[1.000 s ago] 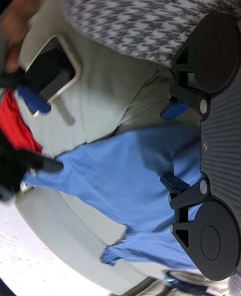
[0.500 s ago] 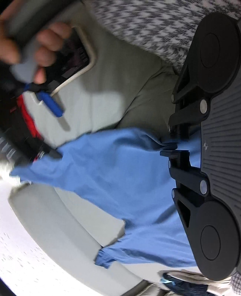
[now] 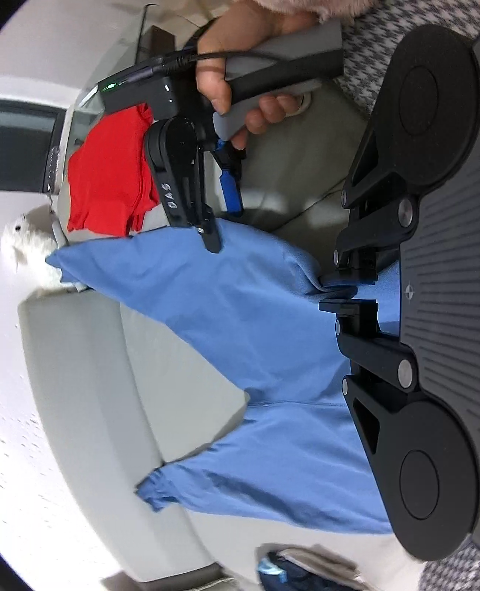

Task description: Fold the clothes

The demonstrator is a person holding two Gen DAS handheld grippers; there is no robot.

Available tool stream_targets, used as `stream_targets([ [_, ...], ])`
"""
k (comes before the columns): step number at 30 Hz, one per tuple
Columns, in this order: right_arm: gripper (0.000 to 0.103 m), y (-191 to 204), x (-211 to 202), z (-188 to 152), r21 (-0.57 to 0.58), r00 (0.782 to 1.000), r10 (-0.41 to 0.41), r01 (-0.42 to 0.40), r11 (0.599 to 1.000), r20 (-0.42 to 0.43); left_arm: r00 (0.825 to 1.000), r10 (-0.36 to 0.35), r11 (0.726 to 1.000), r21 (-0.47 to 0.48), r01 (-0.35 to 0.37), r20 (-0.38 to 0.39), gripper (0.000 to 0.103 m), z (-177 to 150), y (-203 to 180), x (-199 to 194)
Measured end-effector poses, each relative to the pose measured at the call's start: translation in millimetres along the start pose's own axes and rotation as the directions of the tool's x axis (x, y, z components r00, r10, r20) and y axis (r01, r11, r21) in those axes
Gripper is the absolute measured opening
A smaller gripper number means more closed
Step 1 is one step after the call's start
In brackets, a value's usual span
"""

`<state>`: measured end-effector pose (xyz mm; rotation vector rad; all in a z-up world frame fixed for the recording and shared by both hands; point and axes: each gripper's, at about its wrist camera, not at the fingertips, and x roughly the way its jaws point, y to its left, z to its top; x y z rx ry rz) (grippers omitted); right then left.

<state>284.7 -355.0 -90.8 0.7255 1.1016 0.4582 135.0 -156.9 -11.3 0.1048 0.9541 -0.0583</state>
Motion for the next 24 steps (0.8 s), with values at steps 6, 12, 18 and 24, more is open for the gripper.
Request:
stream_targets([
  [6,0.013,-18.9,16.7,16.6,0.14,0.998,0.027,-0.036,0.989,0.062,0.999,-0.031,0.999,-0.032,0.031,-0.017,0.006,0.5,8.0,0.2],
  [12,0.001,48.2,12.4,23.6,-0.206,0.97,-0.157,0.195,0.959,0.184,0.993,-0.113,0.987,-0.118,0.109,-0.032,0.004,-2.3,27.7,-3.6],
  [18,0.001,149.8,43.2,16.3,-0.49,0.957,-0.189,0.276,0.827,0.219,0.977,-0.213,0.938,-0.284,0.2,-0.015,0.004,-4.1,72.2,-11.0],
  [24,0.001,252.4,99.1,2.0,-0.647,0.96,-0.209,0.28,0.71,0.187,0.964,-0.263,0.838,-0.488,0.245,0.031,0.004,-22.6,154.4,-15.2],
])
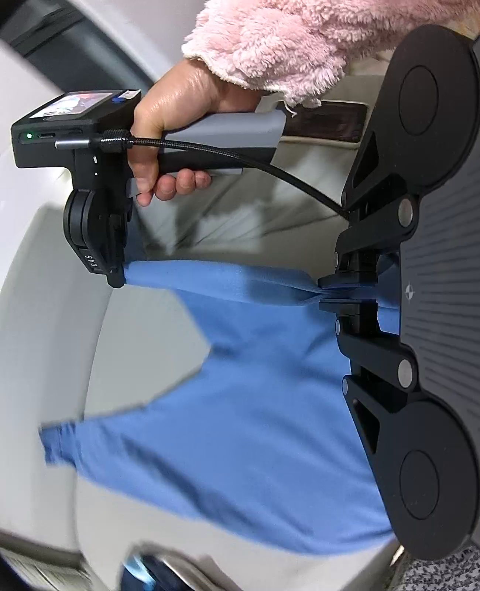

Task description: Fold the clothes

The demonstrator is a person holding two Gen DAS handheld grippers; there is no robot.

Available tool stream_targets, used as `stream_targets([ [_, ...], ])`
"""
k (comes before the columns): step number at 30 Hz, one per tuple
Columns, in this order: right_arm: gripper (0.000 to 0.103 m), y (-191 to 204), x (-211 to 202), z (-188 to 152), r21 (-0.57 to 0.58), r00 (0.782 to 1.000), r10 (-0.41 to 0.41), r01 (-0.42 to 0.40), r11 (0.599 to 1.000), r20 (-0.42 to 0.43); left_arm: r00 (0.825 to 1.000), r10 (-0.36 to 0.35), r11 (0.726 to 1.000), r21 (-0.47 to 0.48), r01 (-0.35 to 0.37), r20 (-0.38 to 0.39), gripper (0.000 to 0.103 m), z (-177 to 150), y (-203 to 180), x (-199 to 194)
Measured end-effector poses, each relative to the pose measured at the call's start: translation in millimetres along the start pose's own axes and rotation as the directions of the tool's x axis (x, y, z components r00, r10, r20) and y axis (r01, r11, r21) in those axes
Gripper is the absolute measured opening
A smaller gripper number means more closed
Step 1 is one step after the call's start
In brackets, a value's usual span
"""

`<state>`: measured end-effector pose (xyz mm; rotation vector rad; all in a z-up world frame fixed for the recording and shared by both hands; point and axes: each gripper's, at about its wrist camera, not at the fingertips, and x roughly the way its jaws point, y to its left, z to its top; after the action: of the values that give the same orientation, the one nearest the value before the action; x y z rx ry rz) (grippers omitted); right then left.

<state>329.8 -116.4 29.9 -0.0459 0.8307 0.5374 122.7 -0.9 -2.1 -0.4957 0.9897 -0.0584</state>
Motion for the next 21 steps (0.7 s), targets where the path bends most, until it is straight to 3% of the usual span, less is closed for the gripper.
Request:
stream_targets([
  [7,0.001,107.2,44.6,22.1,-0.175,0.997,-0.008,-0.006,0.984,-0.075,0.997,-0.076,0.975,-0.206,0.077,0.014,0.002,6.2,90.2,-23.7],
  [10,0.001,148.0,64.5,21.7,-0.226,0.994,-0.01,-0.015,0.974,-0.109,0.994,-0.11,0.945,-0.307,0.112,0.024,0.002,3.7,134.2,-32.5],
  [16,0.001,215.8,95.7,14.5,-0.346,0.985,-0.044,-0.018,0.938,-0.17,0.993,-0.121,0.921,-0.371,0.114,0.003,0.0,2.3,176.3,-30.9],
  [21,0.001,253.8,125.0,5.9,-0.435,0.971,-0.106,0.002,0.901,-0.215,0.997,-0.054,0.91,-0.413,0.024,-0.06,0.0,-1.4,198.9,-16.9],
])
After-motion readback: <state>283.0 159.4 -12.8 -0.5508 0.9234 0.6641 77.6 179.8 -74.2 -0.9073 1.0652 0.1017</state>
